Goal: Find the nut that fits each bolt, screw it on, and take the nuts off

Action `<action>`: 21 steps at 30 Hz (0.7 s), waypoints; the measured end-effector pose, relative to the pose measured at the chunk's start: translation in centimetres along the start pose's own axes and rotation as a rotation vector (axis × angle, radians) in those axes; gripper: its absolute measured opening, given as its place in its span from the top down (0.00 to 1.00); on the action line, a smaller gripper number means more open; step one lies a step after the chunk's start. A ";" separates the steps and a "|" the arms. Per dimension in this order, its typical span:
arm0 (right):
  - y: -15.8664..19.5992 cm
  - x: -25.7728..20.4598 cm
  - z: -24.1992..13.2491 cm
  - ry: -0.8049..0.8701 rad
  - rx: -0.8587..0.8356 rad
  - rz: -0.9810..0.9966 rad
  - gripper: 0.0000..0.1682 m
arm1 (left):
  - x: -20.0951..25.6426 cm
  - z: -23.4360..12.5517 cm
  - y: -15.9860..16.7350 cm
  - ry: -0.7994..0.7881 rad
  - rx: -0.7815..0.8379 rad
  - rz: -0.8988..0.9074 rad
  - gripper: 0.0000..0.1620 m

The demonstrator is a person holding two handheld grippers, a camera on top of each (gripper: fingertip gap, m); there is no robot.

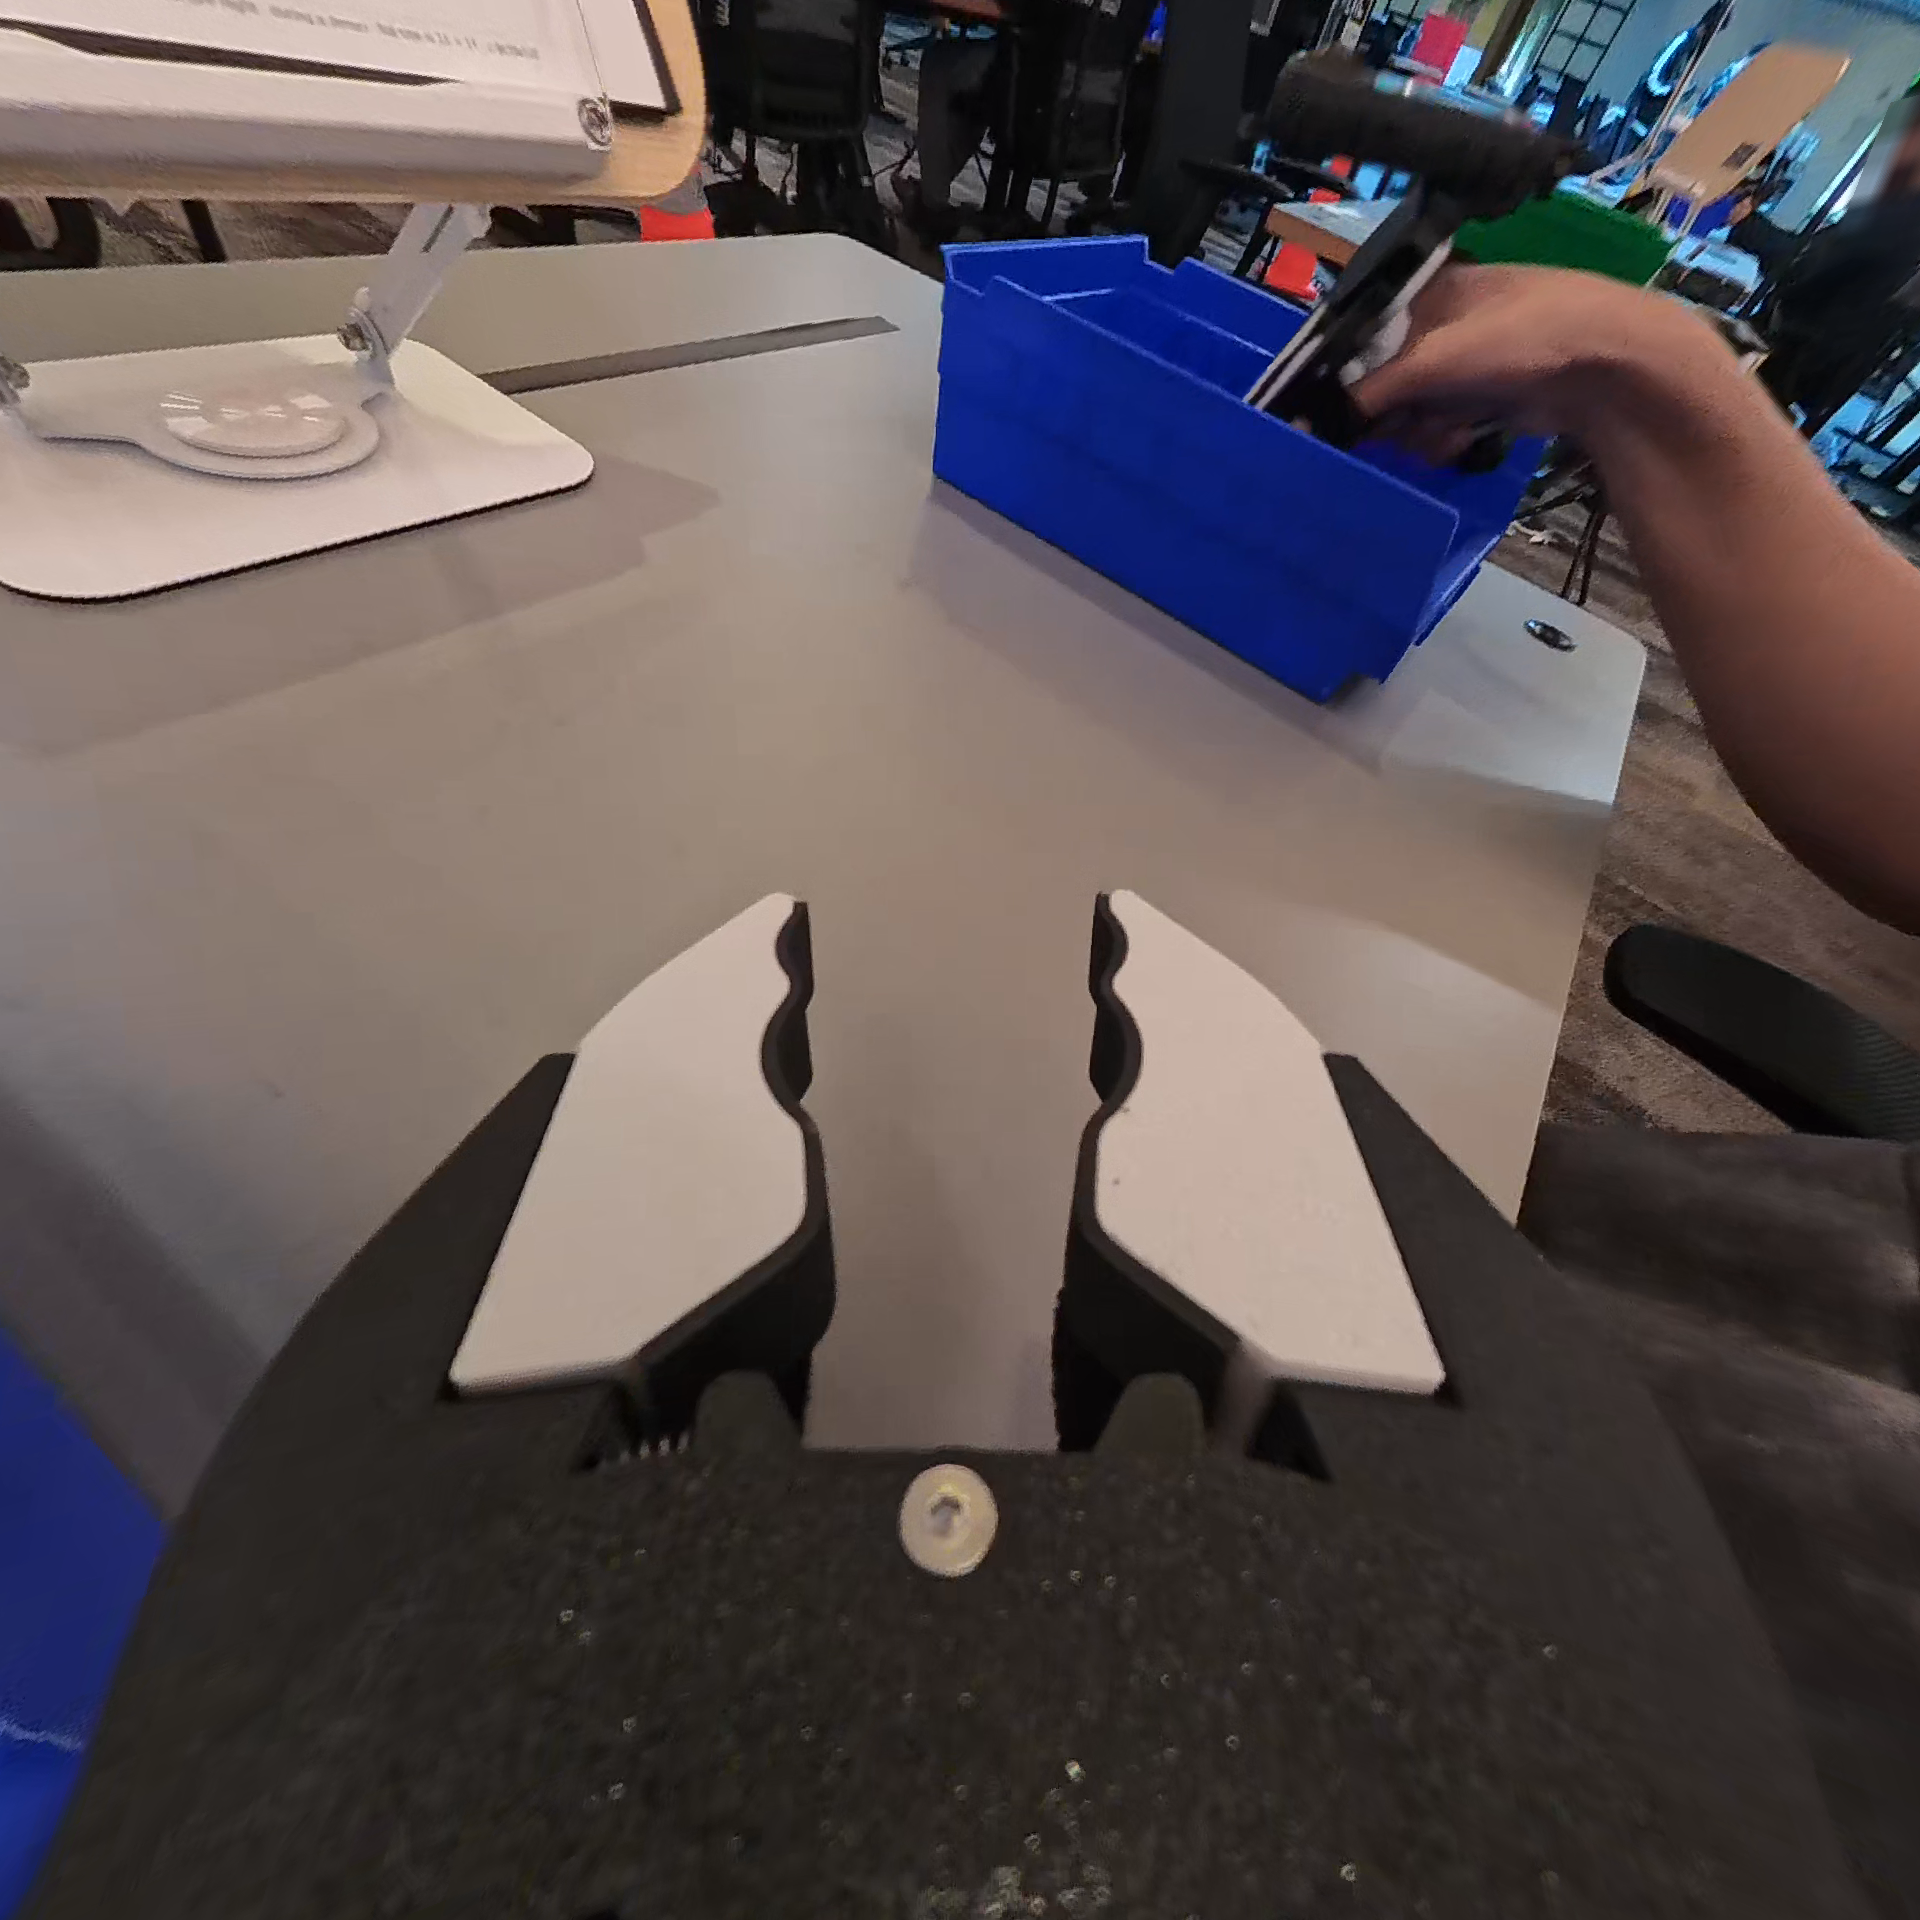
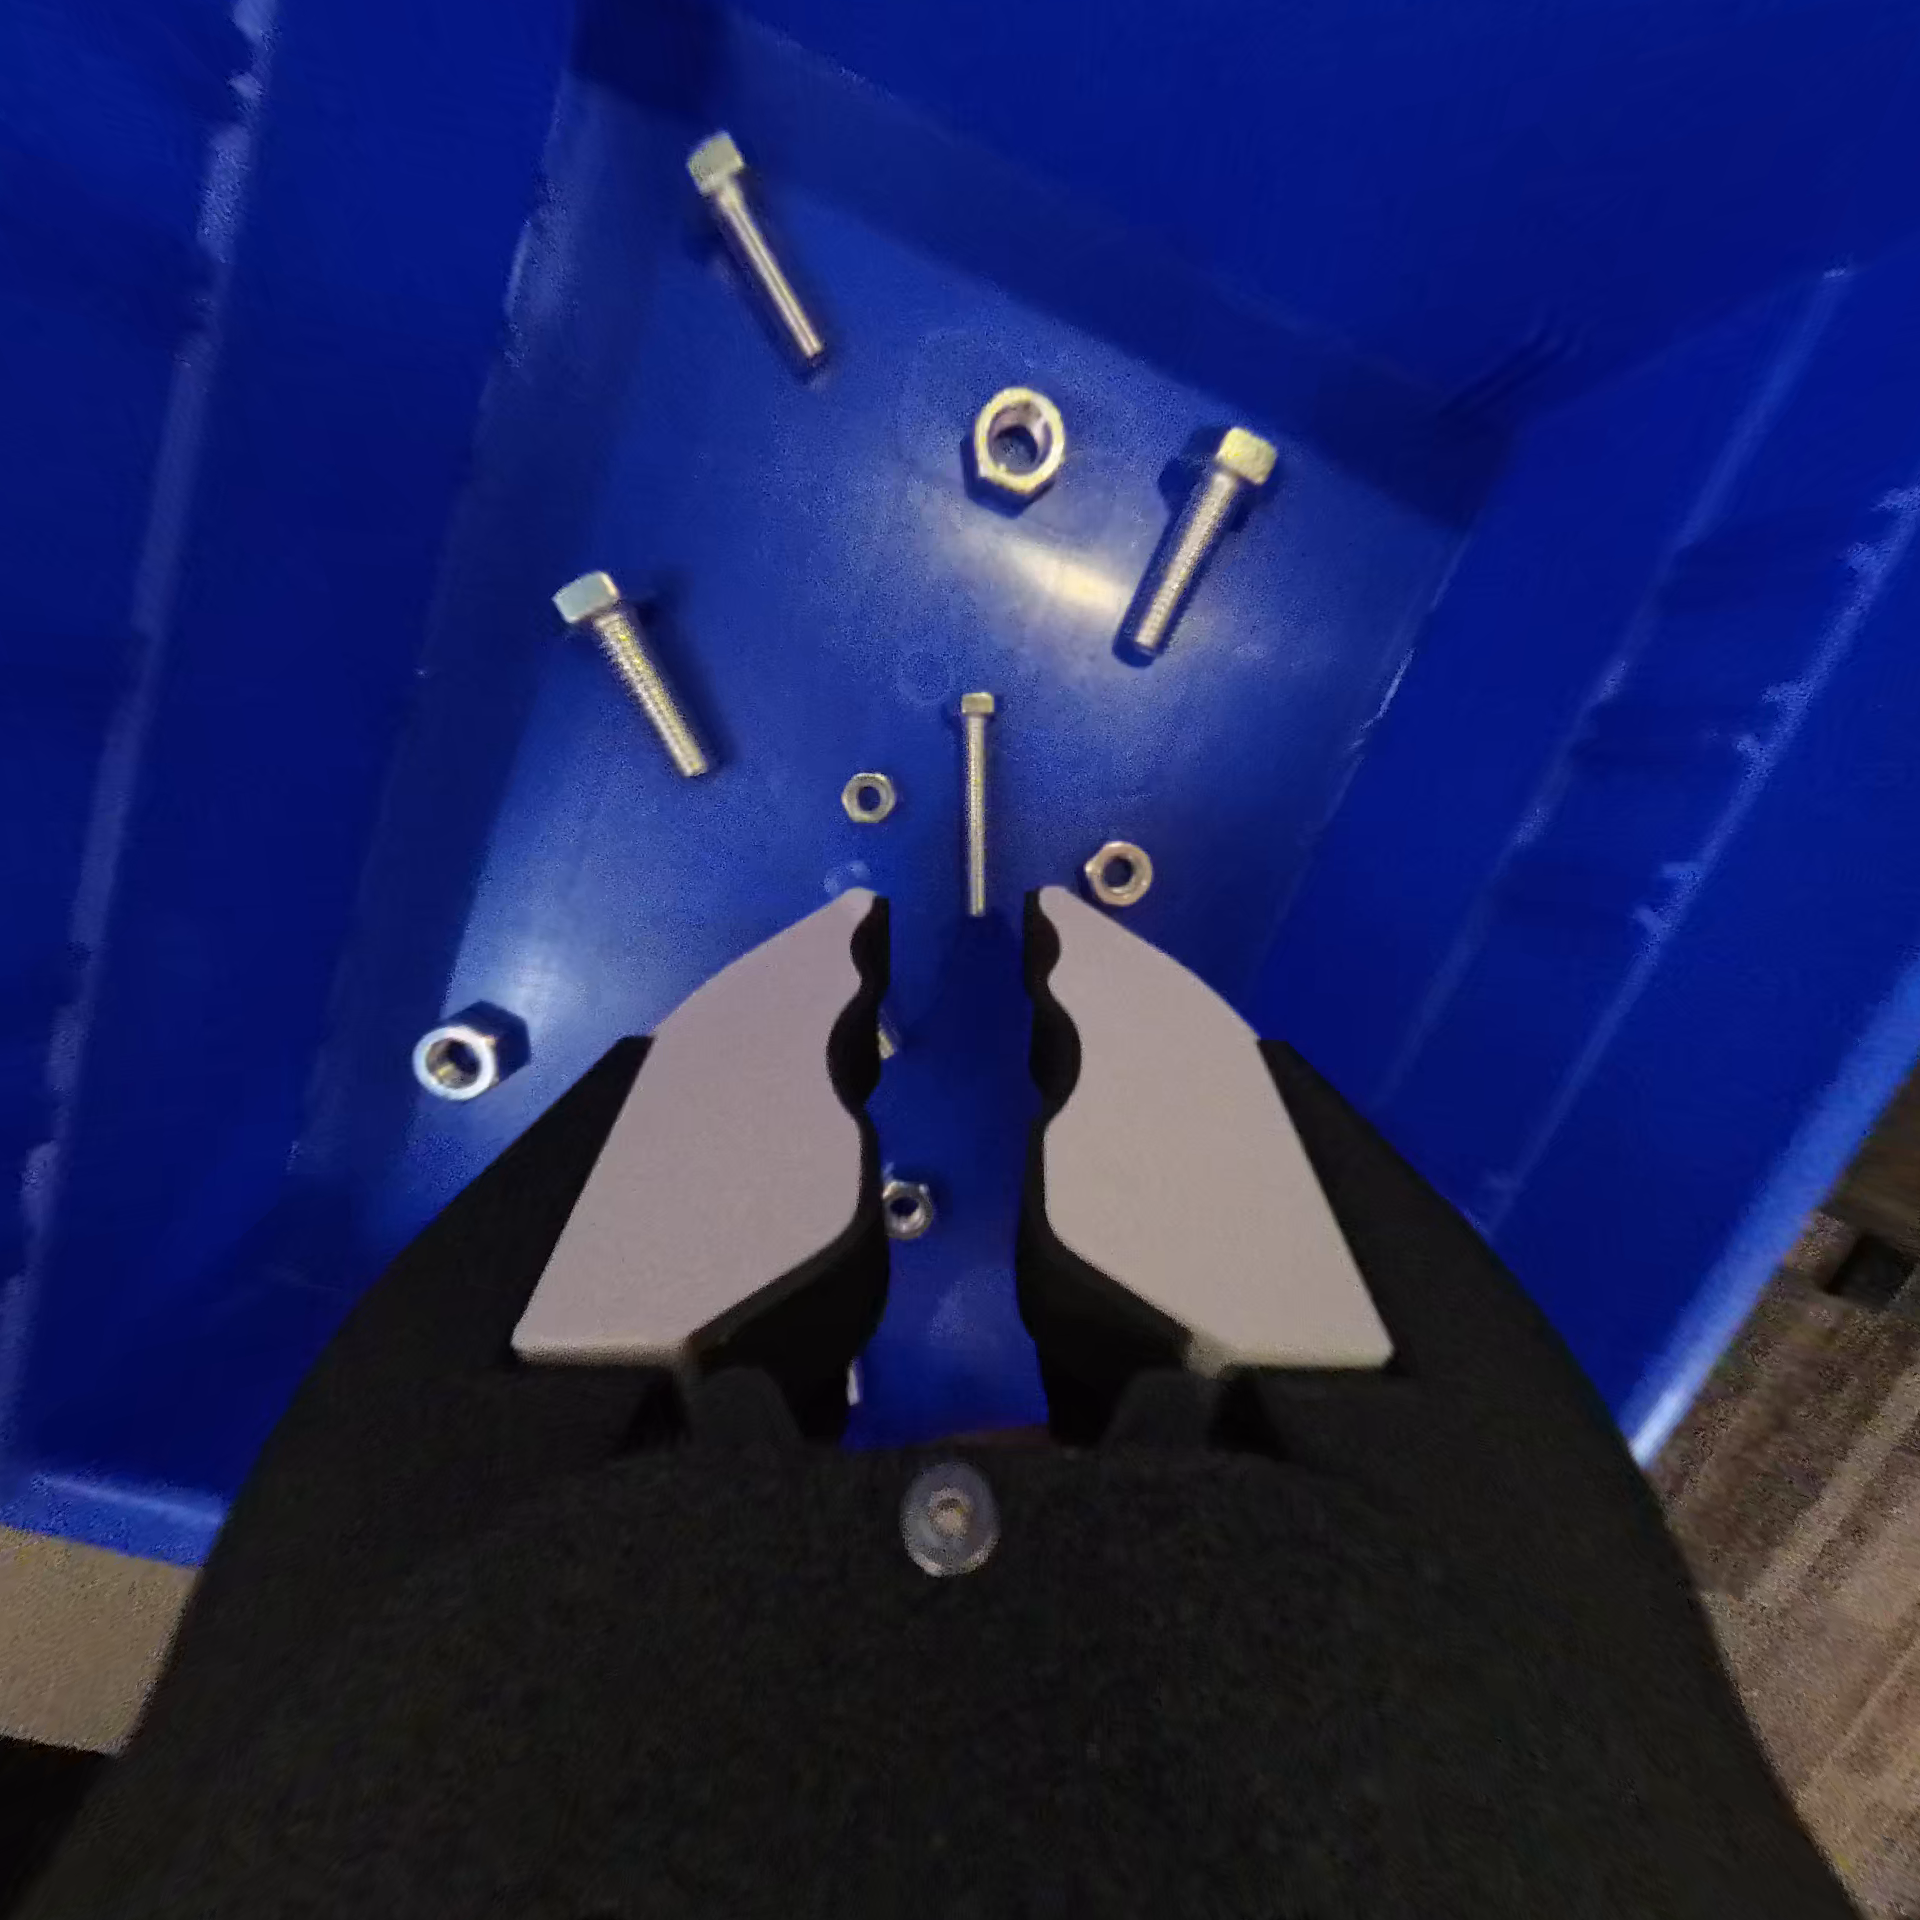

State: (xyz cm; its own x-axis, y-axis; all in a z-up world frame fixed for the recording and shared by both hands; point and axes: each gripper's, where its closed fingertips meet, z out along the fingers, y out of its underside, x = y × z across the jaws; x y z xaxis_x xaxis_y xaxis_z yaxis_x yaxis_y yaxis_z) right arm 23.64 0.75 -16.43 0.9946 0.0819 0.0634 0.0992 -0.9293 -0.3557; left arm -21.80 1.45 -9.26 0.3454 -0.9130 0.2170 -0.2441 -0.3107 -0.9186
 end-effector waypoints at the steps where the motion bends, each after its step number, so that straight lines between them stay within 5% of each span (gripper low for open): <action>1: -0.4 -0.3 -1.2 0.017 0.049 -0.012 0.85 | 0.1 0.1 0.0 -0.001 0.000 0.004 0.69; 6: -3.9 -13.8 -11.7 -0.312 0.527 -0.318 0.83 | 0.3 0.1 0.0 -0.010 -0.002 0.026 0.69; 10: -1.6 -28.1 -17.6 -0.597 0.729 -0.711 0.84 | 0.1 0.3 0.2 -0.024 -0.006 0.039 0.69; 16: 6.3 -43.6 -14.1 -0.779 0.594 -1.226 0.86 | -0.4 0.5 0.6 -0.053 -0.011 0.057 0.69; 21: 10.2 -48.2 -10.2 -0.821 0.432 -1.368 0.86 | 0.1 0.7 0.7 -0.028 -0.016 0.043 0.69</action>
State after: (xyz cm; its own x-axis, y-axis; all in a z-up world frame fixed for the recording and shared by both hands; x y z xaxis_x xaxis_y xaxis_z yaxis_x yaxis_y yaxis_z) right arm -23.62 -16.37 -13.64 -0.0963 0.9904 0.0995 0.7202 0.1383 -0.6798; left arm -21.29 1.31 -10.10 0.3595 -0.9179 0.1681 -0.2732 -0.2758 -0.9216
